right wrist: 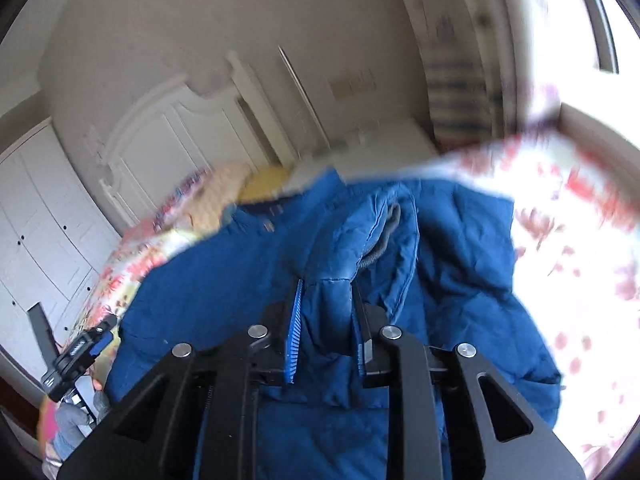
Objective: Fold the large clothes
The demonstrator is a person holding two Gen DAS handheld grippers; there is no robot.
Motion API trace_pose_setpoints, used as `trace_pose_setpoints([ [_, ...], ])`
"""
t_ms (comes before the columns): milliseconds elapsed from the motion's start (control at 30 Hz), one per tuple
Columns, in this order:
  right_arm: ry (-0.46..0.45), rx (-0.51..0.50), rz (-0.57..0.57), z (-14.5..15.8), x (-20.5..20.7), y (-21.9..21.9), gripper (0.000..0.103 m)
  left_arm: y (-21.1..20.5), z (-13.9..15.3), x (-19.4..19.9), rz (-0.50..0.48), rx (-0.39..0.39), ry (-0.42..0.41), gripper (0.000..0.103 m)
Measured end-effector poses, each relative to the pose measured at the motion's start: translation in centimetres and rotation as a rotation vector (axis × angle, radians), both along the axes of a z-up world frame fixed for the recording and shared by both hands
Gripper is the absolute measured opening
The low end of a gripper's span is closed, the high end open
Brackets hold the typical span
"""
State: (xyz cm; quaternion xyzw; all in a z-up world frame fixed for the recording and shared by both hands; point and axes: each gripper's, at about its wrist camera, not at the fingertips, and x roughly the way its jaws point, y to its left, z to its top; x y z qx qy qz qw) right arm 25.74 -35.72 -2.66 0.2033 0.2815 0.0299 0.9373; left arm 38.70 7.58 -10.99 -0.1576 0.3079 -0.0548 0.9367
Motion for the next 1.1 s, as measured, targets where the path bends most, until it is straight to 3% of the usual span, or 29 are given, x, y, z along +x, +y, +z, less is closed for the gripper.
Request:
trace_pose_setpoints([
  [67,0.027,0.004,-0.028,-0.4,-0.3,-0.6,0.022,-0.2,0.1,-0.1,-0.004,0.008,-0.007,0.089],
  [200,0.199,-0.044,-0.055,-4.1,1.3,-1.1,0.024,-0.4,0.1,-0.2,-0.007,0.018,-0.008,0.089],
  [267,0.197,-0.038,-0.075,-3.8,0.8,-1.4,0.031,-0.3,0.1,-0.2,-0.003,0.012,-0.006,0.089],
  [333,0.155,-0.087,-0.128,-2.2,-0.2,-1.1,0.049,-0.3,0.0,-0.2,-0.003,0.01,-0.003,0.089],
  [400,0.053,-0.19,-0.172,0.4,-1.2,-0.1,0.052,-0.4,0.0,-0.1,-0.006,0.013,0.001,0.089],
  [467,0.002,-0.275,-0.129,2.0,-0.9,1.4,0.052,-0.5,0.0,-0.1,-0.007,0.017,-0.001,0.089],
  [567,0.009,-0.343,-0.023,2.3,1.2,3.8,0.052,-0.4,0.0,-0.2,-0.006,0.017,-0.001,0.089],
  [700,0.113,-0.422,0.053,-0.1,4.6,5.1,0.052,-0.4,0.1,-0.2,-0.002,0.013,0.0,0.09],
  [767,0.232,-0.462,0.058,-2.5,5.8,5.0,0.051,-0.4,0.1,-0.2,-0.003,0.011,0.002,0.09],
  [833,0.236,-0.409,0.072,-4.3,5.8,3.7,0.05,-0.4,0.2,-0.2,-0.002,0.008,-0.002,0.09],
  [933,0.224,-0.357,0.072,-4.6,5.3,2.8,0.05,-0.5,1.0,-0.6,0.006,0.024,-0.031,0.09],
  [1000,0.223,-0.336,0.073,-4.7,5.4,2.5,0.05,-1.0,2.8,-0.7,-0.014,0.024,-0.068,0.09],
  [1100,0.214,-0.29,0.065,-4.7,5.3,1.6,0.05,-2.9,5.3,0.9,-0.093,0.022,-0.058,0.09],
])
